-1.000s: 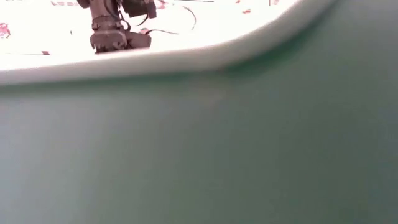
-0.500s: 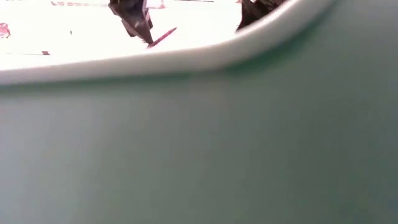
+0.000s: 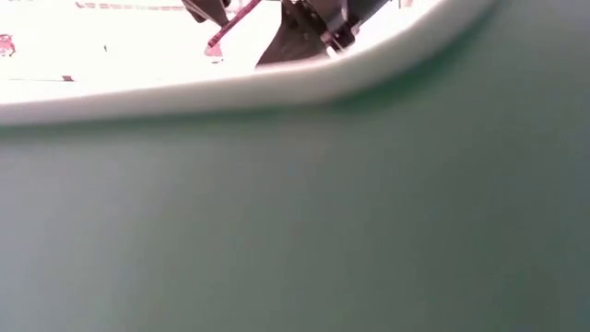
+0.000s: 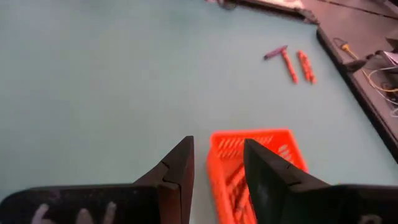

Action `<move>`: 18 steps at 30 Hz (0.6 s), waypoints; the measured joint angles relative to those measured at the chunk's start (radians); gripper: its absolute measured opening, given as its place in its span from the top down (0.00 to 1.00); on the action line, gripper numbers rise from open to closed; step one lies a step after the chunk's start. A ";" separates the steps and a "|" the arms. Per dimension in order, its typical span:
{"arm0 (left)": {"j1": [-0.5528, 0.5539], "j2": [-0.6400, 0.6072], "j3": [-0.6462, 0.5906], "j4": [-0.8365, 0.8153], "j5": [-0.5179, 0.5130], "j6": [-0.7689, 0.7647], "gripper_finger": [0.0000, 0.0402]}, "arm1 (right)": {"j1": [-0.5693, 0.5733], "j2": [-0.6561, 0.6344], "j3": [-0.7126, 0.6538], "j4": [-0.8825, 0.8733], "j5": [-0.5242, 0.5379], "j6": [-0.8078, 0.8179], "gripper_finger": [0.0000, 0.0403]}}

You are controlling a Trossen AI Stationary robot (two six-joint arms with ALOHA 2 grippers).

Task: Sort crayons
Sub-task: Put the purple crayon into the black bin

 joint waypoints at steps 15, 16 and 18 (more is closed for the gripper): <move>-0.003 0.000 0.065 0.007 -0.047 0.072 1.00 | -0.055 -0.365 -0.109 -0.005 -0.034 -0.081 0.67; -0.003 0.000 0.065 0.019 -0.050 0.079 1.00 | -0.051 -0.401 -0.130 -0.002 -0.034 -0.078 0.67; -0.003 0.000 0.065 0.062 -0.050 0.096 1.00 | -0.043 -0.472 -0.179 0.007 -0.036 -0.076 0.67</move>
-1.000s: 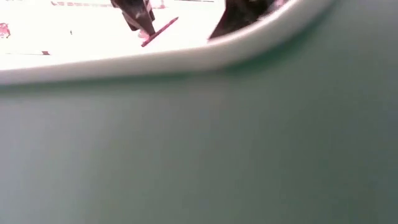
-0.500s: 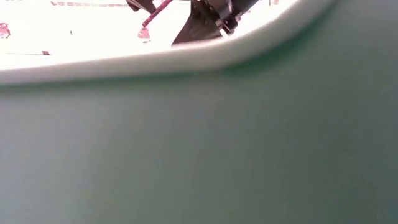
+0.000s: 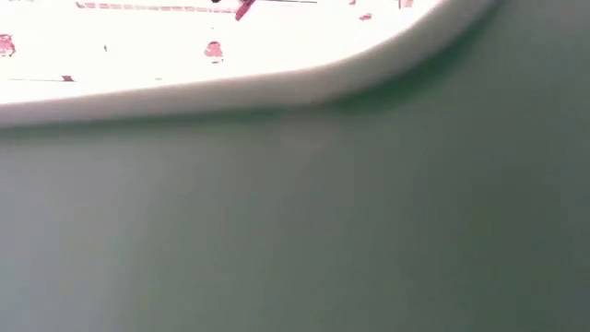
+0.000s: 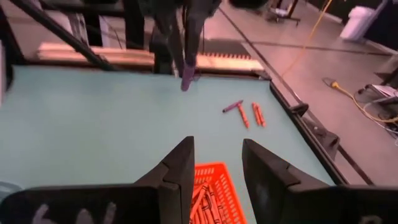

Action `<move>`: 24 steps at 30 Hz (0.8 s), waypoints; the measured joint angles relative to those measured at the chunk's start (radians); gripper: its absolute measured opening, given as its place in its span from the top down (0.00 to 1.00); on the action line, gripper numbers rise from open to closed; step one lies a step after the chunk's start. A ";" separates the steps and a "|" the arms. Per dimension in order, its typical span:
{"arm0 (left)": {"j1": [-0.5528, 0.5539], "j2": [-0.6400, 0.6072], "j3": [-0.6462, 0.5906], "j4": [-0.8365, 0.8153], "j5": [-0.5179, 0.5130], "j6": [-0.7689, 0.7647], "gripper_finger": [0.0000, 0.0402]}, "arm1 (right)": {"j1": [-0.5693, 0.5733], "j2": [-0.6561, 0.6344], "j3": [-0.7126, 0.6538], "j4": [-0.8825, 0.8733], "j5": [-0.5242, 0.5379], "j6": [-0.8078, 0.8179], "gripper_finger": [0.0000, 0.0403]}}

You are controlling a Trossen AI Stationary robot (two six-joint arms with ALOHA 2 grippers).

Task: Sort crayons
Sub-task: Put the purple crayon into the black bin

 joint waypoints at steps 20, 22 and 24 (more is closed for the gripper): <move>0.002 0.116 -0.001 0.452 0.165 0.159 1.00 | 0.137 -0.373 -0.405 0.206 0.108 0.026 0.67; 0.005 0.156 -0.001 0.493 0.166 0.176 1.00 | 0.154 -0.378 -0.404 0.166 0.111 0.075 0.67; 0.007 0.190 -0.001 0.517 0.168 0.195 1.00 | 0.182 -0.381 -0.406 0.117 0.111 0.109 0.67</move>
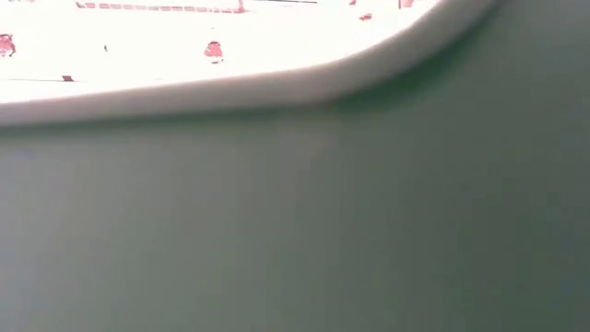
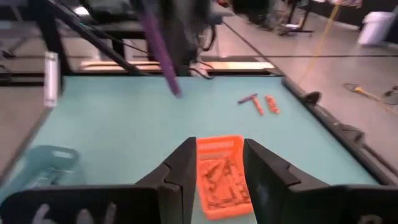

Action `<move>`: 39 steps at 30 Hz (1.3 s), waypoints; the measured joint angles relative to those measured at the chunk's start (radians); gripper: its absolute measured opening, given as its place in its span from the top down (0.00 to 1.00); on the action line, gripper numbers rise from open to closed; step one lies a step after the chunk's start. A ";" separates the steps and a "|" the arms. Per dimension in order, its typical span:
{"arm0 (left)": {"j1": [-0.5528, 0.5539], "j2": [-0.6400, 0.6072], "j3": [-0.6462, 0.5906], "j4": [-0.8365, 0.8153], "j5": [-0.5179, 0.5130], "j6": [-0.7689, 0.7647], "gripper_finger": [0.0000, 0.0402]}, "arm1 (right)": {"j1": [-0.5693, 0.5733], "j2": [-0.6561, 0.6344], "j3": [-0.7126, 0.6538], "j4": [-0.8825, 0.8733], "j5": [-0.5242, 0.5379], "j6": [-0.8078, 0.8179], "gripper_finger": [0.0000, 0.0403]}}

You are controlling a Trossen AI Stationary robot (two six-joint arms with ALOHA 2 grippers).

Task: Sort crayons
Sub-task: Put the purple crayon into the black bin

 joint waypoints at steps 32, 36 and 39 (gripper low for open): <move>0.152 0.462 0.134 0.573 0.260 -0.120 1.00 | 0.480 0.053 0.002 -0.692 0.395 0.800 0.67; 0.152 0.479 0.158 0.560 0.279 -0.119 1.00 | 0.511 0.052 0.002 -0.639 0.488 0.745 0.67; 0.152 0.478 0.160 0.565 0.282 -0.108 1.00 | 0.530 0.053 0.002 -0.624 0.556 0.720 0.67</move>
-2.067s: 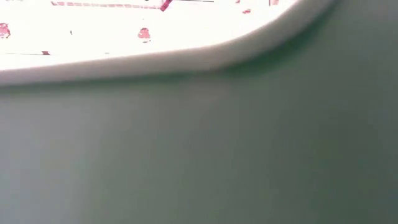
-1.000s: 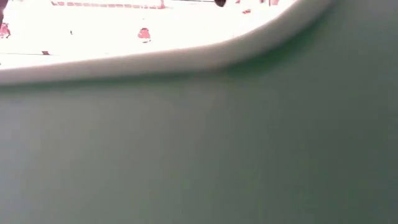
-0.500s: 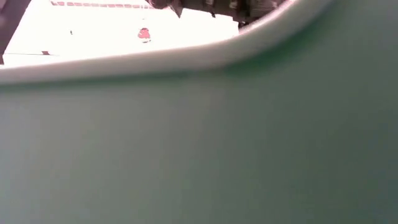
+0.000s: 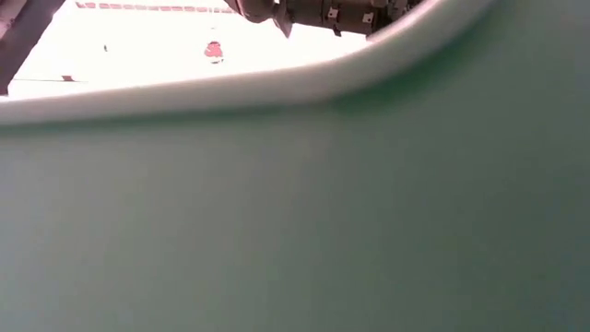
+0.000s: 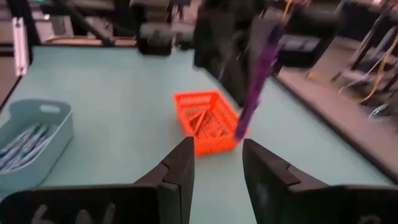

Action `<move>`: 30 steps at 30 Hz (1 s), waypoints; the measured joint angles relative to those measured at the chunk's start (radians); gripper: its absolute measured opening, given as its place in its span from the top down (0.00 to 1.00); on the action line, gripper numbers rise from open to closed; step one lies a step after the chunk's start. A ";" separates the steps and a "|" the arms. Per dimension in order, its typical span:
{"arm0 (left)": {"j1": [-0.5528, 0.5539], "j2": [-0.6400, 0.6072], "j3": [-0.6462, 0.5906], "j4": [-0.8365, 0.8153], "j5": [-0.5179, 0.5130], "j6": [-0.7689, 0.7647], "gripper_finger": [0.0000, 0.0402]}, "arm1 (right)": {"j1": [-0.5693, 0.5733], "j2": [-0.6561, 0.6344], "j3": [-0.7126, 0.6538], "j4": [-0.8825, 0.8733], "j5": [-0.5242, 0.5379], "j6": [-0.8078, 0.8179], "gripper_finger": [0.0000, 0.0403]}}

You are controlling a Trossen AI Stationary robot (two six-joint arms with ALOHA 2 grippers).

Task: Sort crayons
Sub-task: Put the purple crayon into the black bin

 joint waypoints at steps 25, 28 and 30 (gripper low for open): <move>-0.012 0.000 0.000 -0.004 0.030 0.004 1.00 | -0.104 0.000 0.000 0.301 0.048 -0.372 0.67; -0.013 0.000 0.000 -0.005 0.030 0.004 1.00 | -0.127 0.000 0.000 0.316 0.046 -0.391 0.67; -0.015 -0.001 0.000 -0.005 0.036 0.005 1.00 | -0.140 0.000 0.000 0.316 0.045 -0.392 0.67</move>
